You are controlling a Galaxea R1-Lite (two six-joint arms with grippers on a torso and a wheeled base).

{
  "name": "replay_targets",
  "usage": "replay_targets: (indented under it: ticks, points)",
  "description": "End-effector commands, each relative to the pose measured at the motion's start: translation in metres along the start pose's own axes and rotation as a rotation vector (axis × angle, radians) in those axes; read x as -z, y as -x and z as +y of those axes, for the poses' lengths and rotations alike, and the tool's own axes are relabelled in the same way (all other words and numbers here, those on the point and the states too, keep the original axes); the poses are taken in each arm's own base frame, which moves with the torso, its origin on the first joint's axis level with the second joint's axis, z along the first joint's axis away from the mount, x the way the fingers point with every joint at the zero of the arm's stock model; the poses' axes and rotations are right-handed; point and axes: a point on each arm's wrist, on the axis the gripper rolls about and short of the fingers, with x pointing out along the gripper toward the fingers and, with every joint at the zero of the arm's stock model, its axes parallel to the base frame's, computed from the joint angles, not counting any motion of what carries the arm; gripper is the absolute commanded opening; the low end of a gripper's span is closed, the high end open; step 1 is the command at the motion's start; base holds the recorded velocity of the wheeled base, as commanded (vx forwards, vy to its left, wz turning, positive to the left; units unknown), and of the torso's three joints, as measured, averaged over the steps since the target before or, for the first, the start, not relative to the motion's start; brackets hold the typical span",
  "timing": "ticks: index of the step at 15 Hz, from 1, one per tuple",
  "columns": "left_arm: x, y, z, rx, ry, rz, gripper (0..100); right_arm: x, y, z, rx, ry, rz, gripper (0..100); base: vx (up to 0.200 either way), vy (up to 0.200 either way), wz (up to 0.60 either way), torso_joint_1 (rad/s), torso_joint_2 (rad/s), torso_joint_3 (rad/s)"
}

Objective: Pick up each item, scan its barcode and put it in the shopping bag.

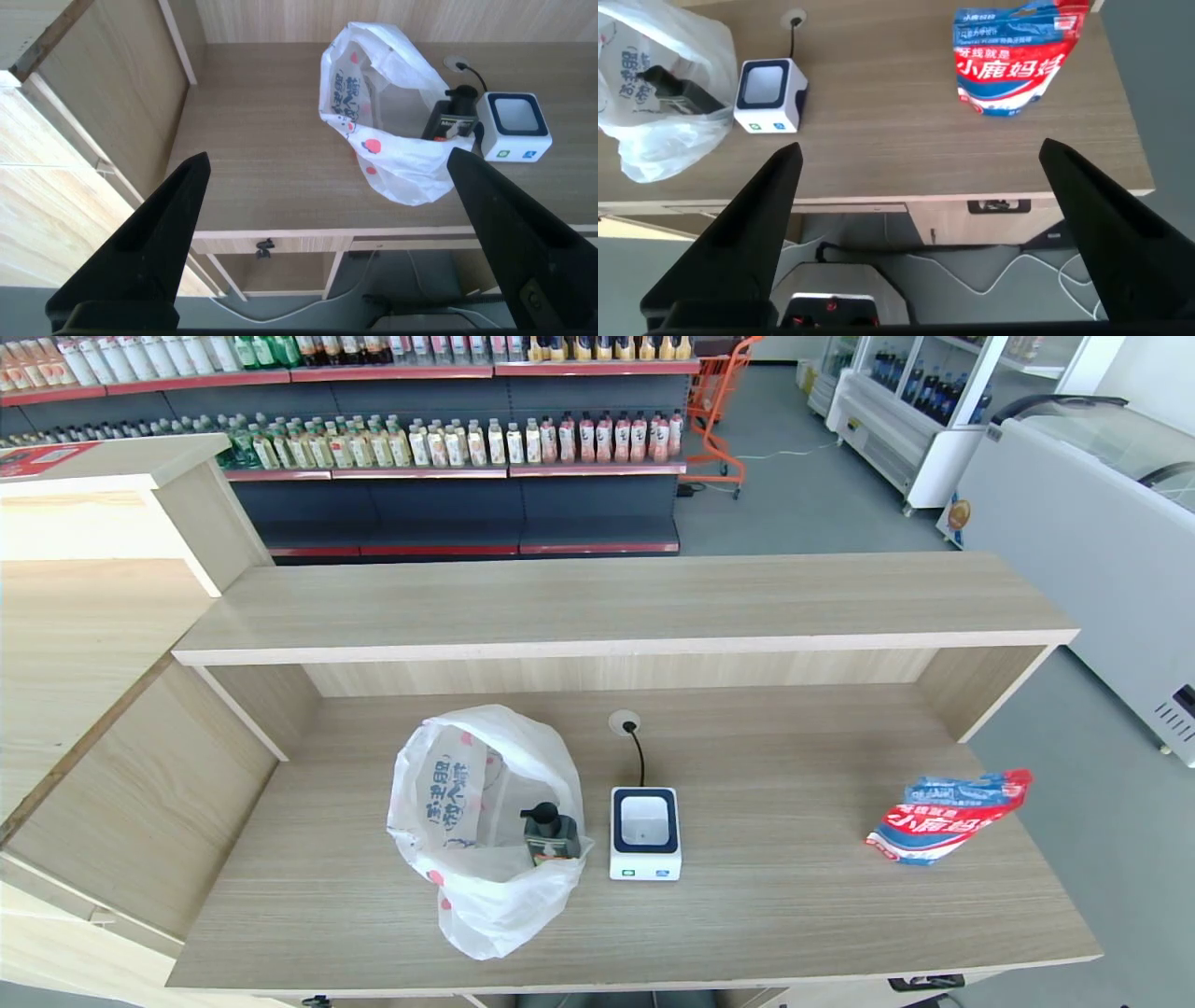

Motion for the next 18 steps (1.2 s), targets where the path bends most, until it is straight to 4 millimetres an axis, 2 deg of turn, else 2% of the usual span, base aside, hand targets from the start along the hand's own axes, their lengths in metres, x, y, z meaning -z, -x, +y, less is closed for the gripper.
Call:
replay_targets:
  ticks: [1, 2, 5, 14, 18]
  points:
    - [0.0, 0.0, 0.0, 0.0, 0.0, -0.001, 100, 0.016, 0.019, 0.001, 0.025, 0.012, -0.1, 100, 0.0, 0.0, 0.0, 0.0, 0.0, 0.0]
    - [0.0, 0.0, 0.0, 0.0, 0.0, 0.001, 100, 0.027, 0.027, 0.001, 0.03, 0.011, -0.091, 100, 0.0, 0.0, 0.0, 0.0, 0.0, 0.0]
    - [0.0, 0.0, 0.0, 0.0, 0.0, -0.001, 100, 0.026, 0.032, 0.0, 0.079, 0.01, -0.112, 100, 0.0, 0.0, 0.0, 0.0, 0.0, 0.0]
    - [0.0, 0.0, 0.0, -0.002, 0.014, -0.001, 100, 0.027, 0.032, 0.0, 0.083, 0.04, -0.118, 100, 0.0, 0.0, 0.0, 0.0, 0.0, 0.0]
    - [0.0, 0.0, 0.0, -0.002, 0.008, -0.001, 100, 0.027, 0.032, 0.0, 0.083, 0.041, -0.117, 100, -0.2, -0.2, 0.0, 0.0, 0.0, 0.001]
